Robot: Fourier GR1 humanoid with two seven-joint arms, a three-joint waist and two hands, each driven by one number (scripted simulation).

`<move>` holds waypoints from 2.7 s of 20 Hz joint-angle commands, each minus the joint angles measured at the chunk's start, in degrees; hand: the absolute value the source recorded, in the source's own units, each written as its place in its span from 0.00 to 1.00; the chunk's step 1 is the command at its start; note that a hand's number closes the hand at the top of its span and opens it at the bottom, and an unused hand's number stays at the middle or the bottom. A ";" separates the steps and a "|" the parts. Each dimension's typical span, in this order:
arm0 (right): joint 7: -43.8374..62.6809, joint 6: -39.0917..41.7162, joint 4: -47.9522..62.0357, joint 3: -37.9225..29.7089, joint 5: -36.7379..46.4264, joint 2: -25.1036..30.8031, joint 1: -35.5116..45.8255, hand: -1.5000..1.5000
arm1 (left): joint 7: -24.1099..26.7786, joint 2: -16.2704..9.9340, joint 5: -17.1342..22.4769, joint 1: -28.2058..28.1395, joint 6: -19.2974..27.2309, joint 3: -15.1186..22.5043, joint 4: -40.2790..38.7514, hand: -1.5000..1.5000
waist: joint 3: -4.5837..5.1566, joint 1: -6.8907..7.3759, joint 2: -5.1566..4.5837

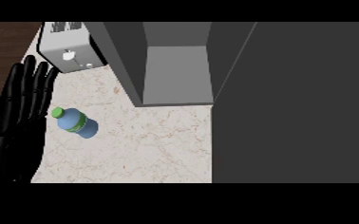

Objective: Pick up the bottled water, place it into the cabinet and close the cabinet

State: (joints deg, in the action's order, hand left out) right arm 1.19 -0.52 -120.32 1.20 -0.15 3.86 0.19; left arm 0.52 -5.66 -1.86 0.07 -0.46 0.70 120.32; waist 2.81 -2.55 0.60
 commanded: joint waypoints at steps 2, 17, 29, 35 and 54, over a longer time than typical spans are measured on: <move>-0.09 1.90 -4.13 0.46 0.88 1.81 -6.57 0.00 | 0.61 1.41 0.96 -2.13 2.02 -2.48 0.91 0.00 | -2.80 2.09 -0.35; 7.55 12.73 -22.02 1.33 -14.79 4.10 -26.49 0.00 | -15.69 5.64 4.74 -13.33 17.92 -0.80 17.14 0.00 | -2.83 2.35 -0.42; 0.91 20.52 -27.81 0.78 -16.60 3.17 -41.53 0.00 | -14.08 5.23 5.39 -20.40 18.73 2.52 21.29 0.00 | -2.81 1.77 -0.34; -0.26 21.54 -28.86 0.15 -16.85 2.71 -43.83 0.00 | -9.01 5.62 7.10 -24.37 16.77 1.89 17.61 0.00 | -2.76 2.02 -0.33; -7.81 27.22 -31.48 -0.31 -17.18 2.48 -55.27 0.00 | 6.26 4.50 17.76 -16.44 11.23 -10.50 -15.22 0.00 | -2.64 1.21 -0.44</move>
State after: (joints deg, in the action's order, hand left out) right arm -9.95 26.50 -139.38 0.61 -13.48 6.38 -49.06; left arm 2.20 -0.30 13.11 -16.97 14.11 -6.29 112.96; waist 0.10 -1.02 0.12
